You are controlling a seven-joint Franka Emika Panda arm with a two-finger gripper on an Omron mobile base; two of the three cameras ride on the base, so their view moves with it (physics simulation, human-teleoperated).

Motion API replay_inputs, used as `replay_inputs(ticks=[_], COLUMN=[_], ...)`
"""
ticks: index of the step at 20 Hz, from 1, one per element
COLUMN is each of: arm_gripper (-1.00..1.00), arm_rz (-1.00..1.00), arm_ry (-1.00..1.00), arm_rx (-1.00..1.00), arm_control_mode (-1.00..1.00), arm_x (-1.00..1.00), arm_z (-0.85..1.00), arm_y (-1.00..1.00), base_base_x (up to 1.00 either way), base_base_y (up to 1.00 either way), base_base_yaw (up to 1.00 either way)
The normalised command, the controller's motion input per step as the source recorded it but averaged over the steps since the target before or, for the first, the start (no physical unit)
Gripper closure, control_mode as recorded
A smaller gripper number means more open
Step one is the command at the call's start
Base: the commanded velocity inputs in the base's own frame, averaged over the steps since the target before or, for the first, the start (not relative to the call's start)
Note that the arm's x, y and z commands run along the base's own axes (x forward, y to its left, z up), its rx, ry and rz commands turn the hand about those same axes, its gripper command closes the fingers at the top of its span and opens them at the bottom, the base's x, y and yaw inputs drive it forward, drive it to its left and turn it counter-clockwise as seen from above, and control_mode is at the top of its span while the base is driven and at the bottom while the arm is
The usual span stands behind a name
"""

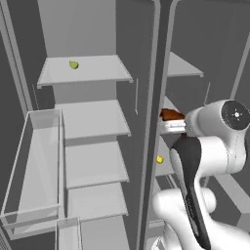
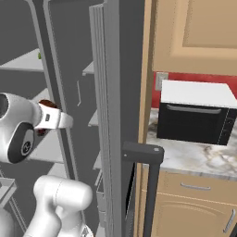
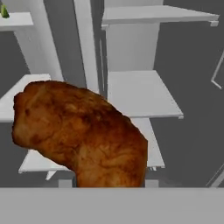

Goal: Pick up the frozen chicken drumstick from the freezer, place it on any shelf in the fridge, and close the fridge and freezer doors when done.

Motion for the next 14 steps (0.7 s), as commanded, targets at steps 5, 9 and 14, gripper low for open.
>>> replay_inputs(ticks=[5, 9, 14], arm_gripper=[1.00, 1.00, 1.00], arm_rz=[0.09, 0.08, 0.06], arm_ry=[-0.14, -0.17, -0.07], arm_rx=[-0.09, -0.04, 0.00], arm_control_mode=[-1.00, -1.00, -1.00], arm_x=[-0.33, 0.04, 0.58], arm_z=[0.88, 0.61, 0.39], arm_y=[1.00, 1.00, 0.77], base_base_x=[0.00, 0.00, 0.00], base_base_y=[0.00, 0.00, 0.00], base_base_yaw=[0.00, 0.00, 0.00])
